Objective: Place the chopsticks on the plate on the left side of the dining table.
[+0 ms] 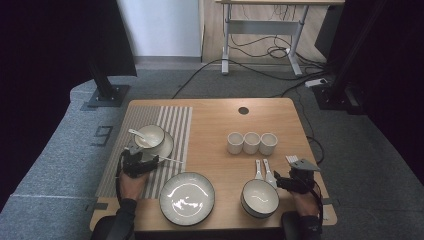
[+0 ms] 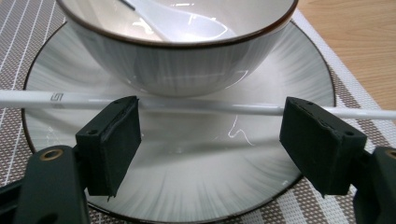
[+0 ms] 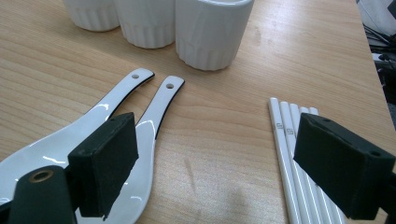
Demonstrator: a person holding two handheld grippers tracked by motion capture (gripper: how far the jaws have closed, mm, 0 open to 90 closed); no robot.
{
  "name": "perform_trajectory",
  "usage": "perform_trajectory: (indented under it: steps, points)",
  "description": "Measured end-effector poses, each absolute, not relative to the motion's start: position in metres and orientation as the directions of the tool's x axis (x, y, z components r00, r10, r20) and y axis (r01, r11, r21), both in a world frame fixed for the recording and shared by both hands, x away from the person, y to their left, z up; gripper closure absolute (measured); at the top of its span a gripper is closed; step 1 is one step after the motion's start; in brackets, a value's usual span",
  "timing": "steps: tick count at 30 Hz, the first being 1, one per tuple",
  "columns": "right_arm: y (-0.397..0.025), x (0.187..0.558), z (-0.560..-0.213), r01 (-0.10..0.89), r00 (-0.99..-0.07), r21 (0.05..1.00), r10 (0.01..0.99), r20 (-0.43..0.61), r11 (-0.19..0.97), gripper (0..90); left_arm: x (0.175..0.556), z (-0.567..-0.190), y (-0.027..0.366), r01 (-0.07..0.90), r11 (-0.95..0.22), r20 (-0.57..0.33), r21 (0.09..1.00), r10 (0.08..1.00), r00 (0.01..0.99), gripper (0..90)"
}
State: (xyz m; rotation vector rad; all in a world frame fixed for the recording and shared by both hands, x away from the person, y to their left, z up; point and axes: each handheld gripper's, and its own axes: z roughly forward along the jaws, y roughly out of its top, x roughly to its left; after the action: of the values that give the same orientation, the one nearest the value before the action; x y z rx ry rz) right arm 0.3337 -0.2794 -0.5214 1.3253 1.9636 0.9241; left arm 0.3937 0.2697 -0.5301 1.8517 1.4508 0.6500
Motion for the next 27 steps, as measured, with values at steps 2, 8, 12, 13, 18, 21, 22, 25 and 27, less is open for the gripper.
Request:
perform_trajectory:
  steps: [2,8,12,13,18,21,22,25,27]
  points:
    - [-0.279,0.334,-0.521,0.531,-0.331,0.805,0.939,-0.089,0.263,13.4,0.395,-0.530,0.270,0.625,-0.139,-0.026,0.768,0.969,0.247,20.1]
    - [-0.279,0.334,-0.522,0.531,-0.337,0.803,0.937,-0.091,0.269,13.4,0.399,-0.531,0.269,0.625,-0.131,-0.020,0.769,0.973,0.228,20.0]
    - [-0.279,0.334,-0.522,0.531,-0.340,0.803,0.936,-0.091,0.271,13.4,0.402,-0.532,0.269,0.629,-0.122,-0.022,0.768,0.976,0.216,20.0]
    - [-0.279,0.334,-0.522,0.531,-0.340,0.803,0.936,-0.090,0.271,13.4,0.402,-0.532,0.269,0.631,-0.121,-0.024,0.766,0.976,0.216,20.1]
    - [-0.279,0.334,-0.522,0.531,-0.345,0.802,0.934,-0.092,0.275,13.5,0.392,-0.525,0.266,0.610,-0.123,-0.042,0.783,0.968,0.249,19.7]
    - [-0.279,0.333,-0.522,0.531,-0.346,0.802,0.934,-0.091,0.275,13.5,0.388,-0.521,0.263,0.593,-0.133,-0.060,0.794,0.954,0.294,19.8]
    - [-0.279,0.333,-0.522,0.531,-0.347,0.802,0.933,-0.092,0.276,13.6,0.387,-0.519,0.262,0.588,-0.137,-0.071,0.797,0.946,0.316,20.4]
    - [-0.279,0.333,-0.522,0.530,-0.350,0.801,0.932,-0.093,0.279,13.7,0.385,-0.517,0.257,0.574,-0.160,-0.074,0.803,0.929,0.363,24.7]
    - [-0.278,0.333,-0.522,0.530,-0.351,0.800,0.932,-0.094,0.280,13.7,0.384,-0.517,0.251,0.565,-0.179,-0.075,0.806,0.915,0.397,26.5]
